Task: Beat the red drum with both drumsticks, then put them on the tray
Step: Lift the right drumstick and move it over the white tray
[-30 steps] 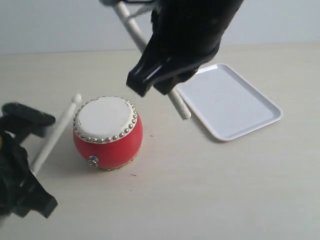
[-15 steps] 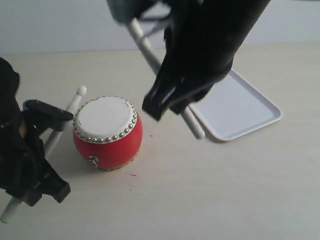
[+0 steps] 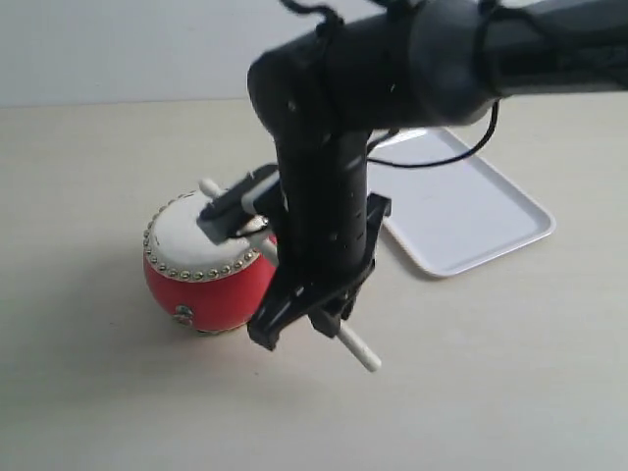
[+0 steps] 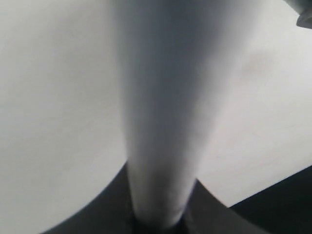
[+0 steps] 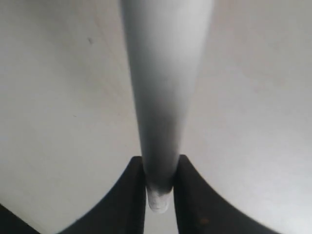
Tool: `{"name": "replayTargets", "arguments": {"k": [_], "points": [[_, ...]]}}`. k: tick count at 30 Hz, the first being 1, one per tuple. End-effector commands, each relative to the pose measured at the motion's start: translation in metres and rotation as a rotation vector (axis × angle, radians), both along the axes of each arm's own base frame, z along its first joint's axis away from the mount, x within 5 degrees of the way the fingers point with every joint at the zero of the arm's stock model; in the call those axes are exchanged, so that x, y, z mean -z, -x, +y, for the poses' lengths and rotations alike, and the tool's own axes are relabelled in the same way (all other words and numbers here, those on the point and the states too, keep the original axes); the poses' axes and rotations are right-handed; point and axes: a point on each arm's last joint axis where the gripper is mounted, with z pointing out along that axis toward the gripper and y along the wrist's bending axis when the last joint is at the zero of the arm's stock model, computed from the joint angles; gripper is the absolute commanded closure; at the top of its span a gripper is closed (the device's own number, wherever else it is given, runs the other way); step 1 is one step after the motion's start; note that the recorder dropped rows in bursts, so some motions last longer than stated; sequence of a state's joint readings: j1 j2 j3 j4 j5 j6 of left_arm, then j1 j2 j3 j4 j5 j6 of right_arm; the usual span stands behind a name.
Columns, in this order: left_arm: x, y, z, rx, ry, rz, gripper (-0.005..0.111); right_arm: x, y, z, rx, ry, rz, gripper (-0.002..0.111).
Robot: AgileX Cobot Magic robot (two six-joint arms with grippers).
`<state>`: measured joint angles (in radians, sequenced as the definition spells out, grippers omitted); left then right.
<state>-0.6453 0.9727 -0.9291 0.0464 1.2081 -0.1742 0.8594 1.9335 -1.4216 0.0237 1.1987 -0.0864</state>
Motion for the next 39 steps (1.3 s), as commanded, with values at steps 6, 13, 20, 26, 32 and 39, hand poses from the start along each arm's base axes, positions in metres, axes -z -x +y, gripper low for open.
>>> {"name": "replayTargets", "arguments": {"k": [6,13,20,26,32,39], "points": [[-0.013,-0.004,-0.004,-0.013,0.206,-0.264,0.107,-0.173,0.025,-0.063,-0.031,-0.216,-0.504,0.108],[0.009,-0.026,-0.020,0.014,0.206,-0.288,0.107,-0.190,-0.007,-0.127,0.132,-0.186,-0.568,0.108],[0.019,-0.045,-0.035,0.100,0.179,-0.340,0.107,-0.125,-0.094,-0.165,0.320,-0.194,-0.351,0.108],[0.011,-0.050,-0.039,0.158,0.175,-0.416,0.107,-0.073,-0.167,-0.177,0.394,-0.149,-0.252,0.108],[-0.010,-0.054,-0.041,0.186,0.182,-0.503,0.107,-0.037,-0.221,-0.176,0.384,-0.080,-0.299,0.108],[-0.012,-0.057,-0.043,0.193,0.189,-0.524,0.107,0.017,-0.243,-0.175,0.369,-0.010,-0.246,0.108]]}}
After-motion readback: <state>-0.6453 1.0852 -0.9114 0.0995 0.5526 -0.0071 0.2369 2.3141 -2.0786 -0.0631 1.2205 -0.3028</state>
